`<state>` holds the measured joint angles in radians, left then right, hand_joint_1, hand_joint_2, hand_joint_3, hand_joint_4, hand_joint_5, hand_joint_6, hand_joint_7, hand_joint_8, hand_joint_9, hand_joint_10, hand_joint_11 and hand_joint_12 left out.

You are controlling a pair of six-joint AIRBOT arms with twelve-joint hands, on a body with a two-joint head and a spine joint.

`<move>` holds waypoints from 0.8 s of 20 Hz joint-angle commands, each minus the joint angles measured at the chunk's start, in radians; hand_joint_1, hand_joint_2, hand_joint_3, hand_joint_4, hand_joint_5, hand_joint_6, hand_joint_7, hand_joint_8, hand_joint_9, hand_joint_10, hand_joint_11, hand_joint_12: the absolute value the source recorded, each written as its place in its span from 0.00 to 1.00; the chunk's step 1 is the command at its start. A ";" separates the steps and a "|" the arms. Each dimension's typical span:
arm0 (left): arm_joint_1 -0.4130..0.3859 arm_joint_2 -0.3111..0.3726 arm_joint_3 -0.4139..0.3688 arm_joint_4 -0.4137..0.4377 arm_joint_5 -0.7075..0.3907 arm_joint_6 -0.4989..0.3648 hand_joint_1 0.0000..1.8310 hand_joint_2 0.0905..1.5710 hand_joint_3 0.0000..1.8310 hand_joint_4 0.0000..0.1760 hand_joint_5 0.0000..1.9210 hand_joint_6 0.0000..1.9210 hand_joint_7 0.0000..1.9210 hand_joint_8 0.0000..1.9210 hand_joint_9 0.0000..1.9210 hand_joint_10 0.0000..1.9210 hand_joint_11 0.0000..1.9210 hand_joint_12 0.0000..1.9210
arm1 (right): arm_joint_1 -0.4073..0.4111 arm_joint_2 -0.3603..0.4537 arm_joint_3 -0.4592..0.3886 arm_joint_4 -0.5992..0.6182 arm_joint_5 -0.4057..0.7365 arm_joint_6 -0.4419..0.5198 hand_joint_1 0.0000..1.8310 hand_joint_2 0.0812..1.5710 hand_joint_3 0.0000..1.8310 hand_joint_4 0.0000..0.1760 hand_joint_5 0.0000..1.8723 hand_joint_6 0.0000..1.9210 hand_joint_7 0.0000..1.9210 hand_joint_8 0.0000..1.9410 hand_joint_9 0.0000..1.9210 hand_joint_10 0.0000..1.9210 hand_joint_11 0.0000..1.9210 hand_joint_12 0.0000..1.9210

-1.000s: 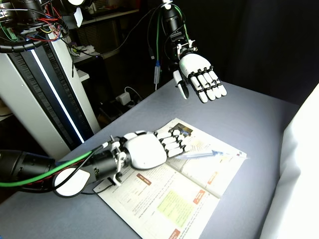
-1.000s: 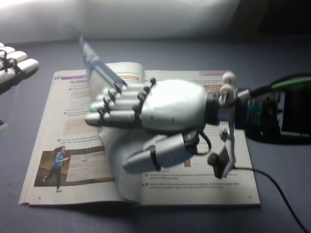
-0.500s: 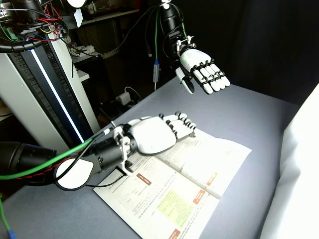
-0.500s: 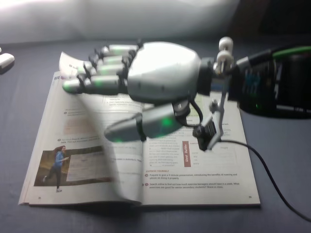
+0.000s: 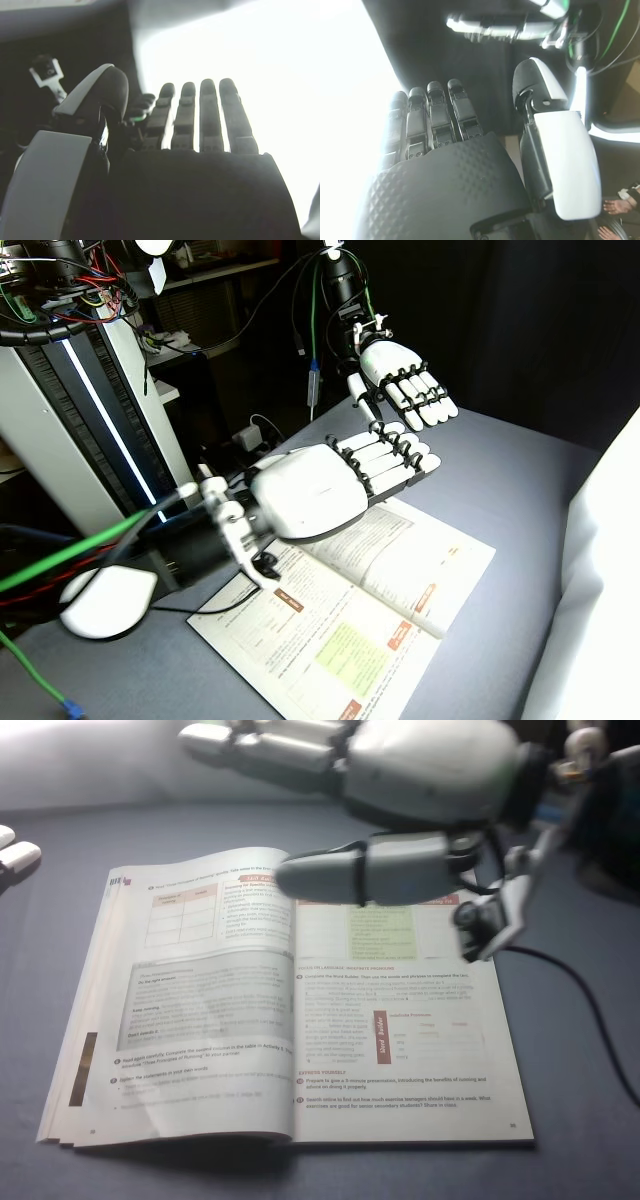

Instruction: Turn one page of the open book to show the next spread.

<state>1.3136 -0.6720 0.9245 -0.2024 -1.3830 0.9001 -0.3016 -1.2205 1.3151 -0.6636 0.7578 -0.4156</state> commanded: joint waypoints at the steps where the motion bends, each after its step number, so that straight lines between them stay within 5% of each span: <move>1: -0.010 -0.005 0.005 -0.024 -0.122 -0.003 0.12 1.00 0.07 0.00 0.00 0.00 0.00 0.00 0.00 0.00 0.00 0.00 | 0.012 0.017 -0.018 0.059 0.104 -0.007 0.00 0.84 0.01 0.00 0.00 0.00 0.00 0.00 0.00 0.00 0.00 0.00; 3: -0.014 -0.011 0.006 -0.020 -0.123 -0.005 0.11 1.00 0.08 0.03 0.00 0.00 0.00 0.00 0.00 0.00 0.00 0.00 | 0.000 0.060 -0.047 0.067 0.104 -0.008 0.00 0.83 0.01 0.00 0.00 0.00 0.00 0.00 0.00 0.00 0.00 0.00; 4: -0.018 -0.018 0.008 -0.018 -0.123 -0.007 0.11 1.00 0.08 0.26 0.00 0.00 0.00 0.00 0.00 0.00 0.00 0.00 | -0.018 0.095 -0.066 0.071 0.104 -0.008 0.00 0.83 0.00 0.00 0.00 0.00 0.00 0.00 0.00 0.00 0.00 0.00; 6: -0.026 -0.031 0.016 -0.010 -0.123 -0.017 0.07 1.00 0.09 0.15 0.00 0.00 0.00 0.00 0.00 0.00 0.00 0.00 | -0.054 0.133 -0.089 0.082 0.104 -0.009 0.00 0.79 0.00 0.00 0.00 0.00 0.00 0.00 0.00 0.00 0.00 0.00; 7: -0.033 -0.040 0.021 -0.003 -0.120 -0.021 0.04 1.00 0.08 0.28 0.00 0.00 0.00 0.00 0.00 0.00 0.00 0.00 | -0.077 0.151 -0.099 0.090 0.104 -0.009 0.00 0.77 0.00 0.00 0.00 0.00 0.00 0.00 0.00 0.00 0.00 0.00; 10: -0.061 -0.071 0.040 0.021 -0.101 -0.037 0.04 1.00 0.04 0.40 0.00 0.00 0.00 0.00 0.00 0.00 0.00 0.00 | -0.146 0.194 -0.123 0.120 0.104 -0.009 0.00 0.79 0.00 0.00 0.00 0.00 0.00 0.00 0.00 0.00 0.00 0.00; 12: -0.105 -0.097 0.058 0.057 -0.061 -0.050 0.01 0.98 0.02 0.24 0.00 0.00 0.00 0.00 0.00 0.00 0.00 0.00 | -0.202 0.233 -0.144 0.152 0.104 -0.009 0.00 0.81 0.00 0.00 0.00 0.00 0.00 0.00 0.00 0.00 0.00 0.00; 14: -0.151 -0.120 0.074 0.095 -0.023 -0.064 0.00 0.97 0.01 0.23 0.00 0.00 0.00 0.00 0.00 0.00 0.00 0.00 | -0.256 0.267 -0.163 0.188 0.104 -0.010 0.00 0.82 0.00 0.00 0.00 0.00 0.00 0.00 0.00 0.00 0.00 0.00; 15: -0.171 -0.132 0.083 0.112 -0.006 -0.071 0.00 0.97 0.02 0.04 0.00 0.00 0.00 0.00 0.00 0.00 0.00 0.00 | -0.283 0.278 -0.170 0.214 0.104 -0.012 0.00 0.83 0.00 0.00 0.00 0.00 0.00 0.00 0.00 0.00 0.00 0.00; 16: -0.189 -0.146 0.092 0.128 0.008 -0.081 0.00 0.95 0.01 0.08 0.00 0.00 0.00 0.00 0.00 0.00 0.00 0.00 | -0.311 0.286 -0.177 0.244 0.105 -0.022 0.00 0.82 0.00 0.00 0.00 0.00 0.00 0.00 0.00 0.00 0.00 0.00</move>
<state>1.1275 -0.8211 1.0161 -0.0597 -1.2728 0.8230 -0.6300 -0.9379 1.1385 -0.4572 0.7559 -0.4442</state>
